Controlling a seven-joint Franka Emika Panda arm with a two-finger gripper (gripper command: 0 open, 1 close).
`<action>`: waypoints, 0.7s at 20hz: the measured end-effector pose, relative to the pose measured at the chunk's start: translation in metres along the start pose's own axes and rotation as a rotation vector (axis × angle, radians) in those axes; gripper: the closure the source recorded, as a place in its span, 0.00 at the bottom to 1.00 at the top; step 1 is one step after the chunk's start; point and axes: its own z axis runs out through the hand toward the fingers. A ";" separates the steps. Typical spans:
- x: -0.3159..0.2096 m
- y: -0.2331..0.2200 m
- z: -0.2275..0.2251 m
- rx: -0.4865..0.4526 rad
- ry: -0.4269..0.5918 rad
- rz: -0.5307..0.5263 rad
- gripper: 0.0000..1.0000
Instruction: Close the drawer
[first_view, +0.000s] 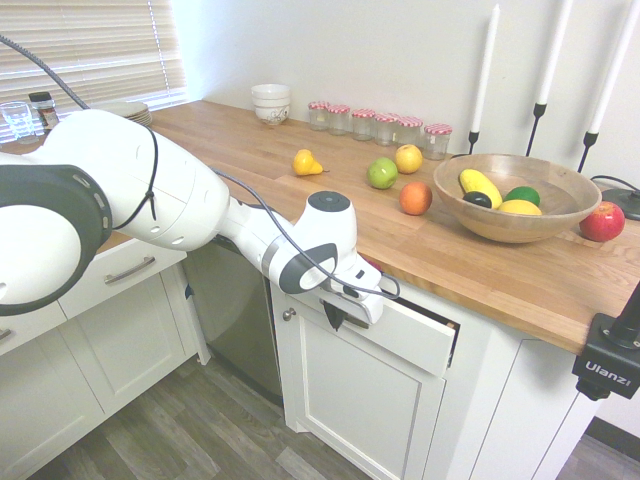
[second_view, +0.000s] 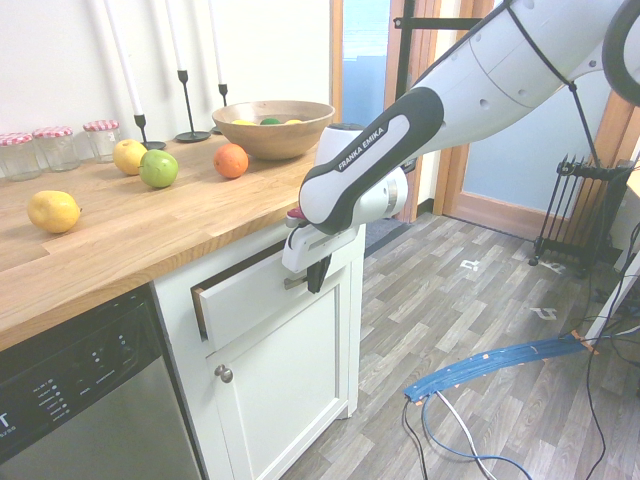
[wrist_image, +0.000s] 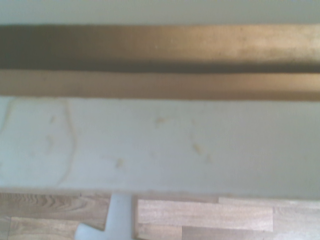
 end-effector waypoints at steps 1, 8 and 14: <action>0.001 0.000 0.001 -0.005 -0.005 0.003 1.00; 0.002 -0.001 0.002 -0.012 -0.012 0.011 1.00; -0.014 0.004 0.008 -0.042 -0.040 0.015 1.00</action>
